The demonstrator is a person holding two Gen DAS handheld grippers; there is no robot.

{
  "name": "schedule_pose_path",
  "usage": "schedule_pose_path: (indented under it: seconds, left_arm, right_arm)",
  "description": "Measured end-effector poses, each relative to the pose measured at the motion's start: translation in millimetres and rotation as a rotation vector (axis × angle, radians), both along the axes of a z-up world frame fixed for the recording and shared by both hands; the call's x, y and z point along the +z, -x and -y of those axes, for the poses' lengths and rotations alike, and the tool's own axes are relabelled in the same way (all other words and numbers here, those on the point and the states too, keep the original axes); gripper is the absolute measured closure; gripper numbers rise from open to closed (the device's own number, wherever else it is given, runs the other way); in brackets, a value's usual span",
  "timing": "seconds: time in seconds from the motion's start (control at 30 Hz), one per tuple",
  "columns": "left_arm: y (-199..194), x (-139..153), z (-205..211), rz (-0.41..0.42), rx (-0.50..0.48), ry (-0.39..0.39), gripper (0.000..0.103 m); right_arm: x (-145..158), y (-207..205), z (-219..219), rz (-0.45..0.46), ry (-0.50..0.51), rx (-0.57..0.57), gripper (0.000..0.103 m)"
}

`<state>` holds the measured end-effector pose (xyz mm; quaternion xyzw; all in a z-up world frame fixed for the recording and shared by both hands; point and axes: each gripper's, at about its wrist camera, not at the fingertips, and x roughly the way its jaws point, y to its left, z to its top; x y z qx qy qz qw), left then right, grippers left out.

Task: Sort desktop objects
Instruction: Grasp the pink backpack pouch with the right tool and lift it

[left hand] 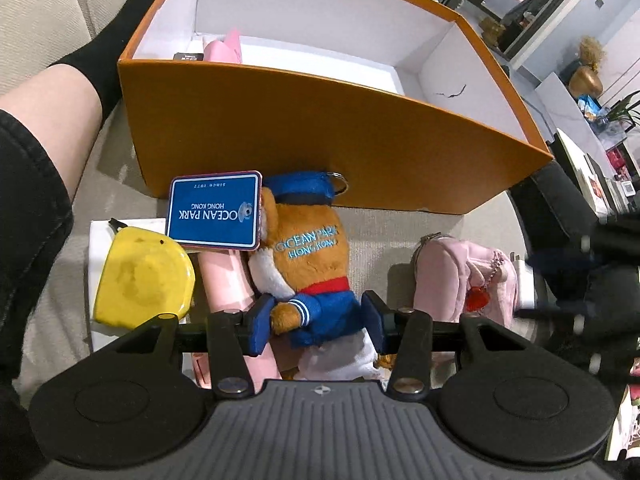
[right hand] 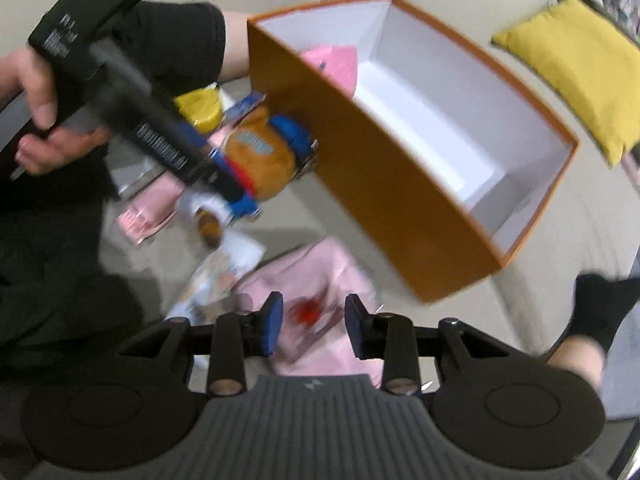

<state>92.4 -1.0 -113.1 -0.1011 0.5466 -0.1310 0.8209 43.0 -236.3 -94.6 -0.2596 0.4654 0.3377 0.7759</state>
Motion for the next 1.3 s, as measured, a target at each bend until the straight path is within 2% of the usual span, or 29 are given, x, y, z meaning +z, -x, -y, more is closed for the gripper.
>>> schedule_pose_path:
  seconds: [0.13, 0.23, 0.43, 0.57, 0.7, 0.73, 0.77, 0.83, 0.97, 1.17, 1.3]
  left_arm:
    - [1, -3, -2, -0.005, 0.022, 0.011, 0.05]
    - [1, -4, -1, -0.004, 0.03, 0.006, 0.049]
    - [3, -5, 3, 0.004, 0.034, -0.008, 0.049]
    - [4, -5, 3, 0.007, 0.038, -0.008, 0.05]
    - [2, -6, 3, 0.006, 0.045, -0.008, 0.051]
    - [2, -6, 2, 0.006, 0.047, -0.008, 0.051]
    - [3, -6, 2, 0.007, 0.049, -0.007, 0.051]
    - [3, -6, 2, 0.008, 0.053, -0.006, 0.052]
    - [4, -5, 2, 0.011, 0.052, -0.007, 0.052]
    - [6, -3, -2, 0.018, 0.059, 0.008, 0.057]
    - [9, 1, -4, 0.028, 0.052, 0.013, 0.06]
  right_arm:
    - [-24, 4, 10, -0.184, -0.076, -0.2, 0.067]
    - [-36, 10, 26, -0.263, -0.15, -0.381, 0.067]
    - [-45, 16, 62, -0.318, -0.335, -0.765, 0.066]
    - [-59, 20, 75, -0.412, -0.433, -0.913, 0.064]
    - [-75, 21, 87, -0.469, -0.575, -1.041, 0.058]
    - [-78, 18, 89, -0.484, -0.607, -1.066, 0.054]
    - [-80, 15, 92, -0.498, -0.644, -1.084, 0.051]
    - [-84, 13, 92, -0.505, -0.688, -1.111, 0.051]
    - [-80, 14, 88, -0.467, -0.686, -1.133, 0.071]
    - [-38, 21, 82, -0.303, -0.592, -1.038, 0.085]
    - [-3, 17, 71, -0.197, -0.498, -0.908, 0.088]
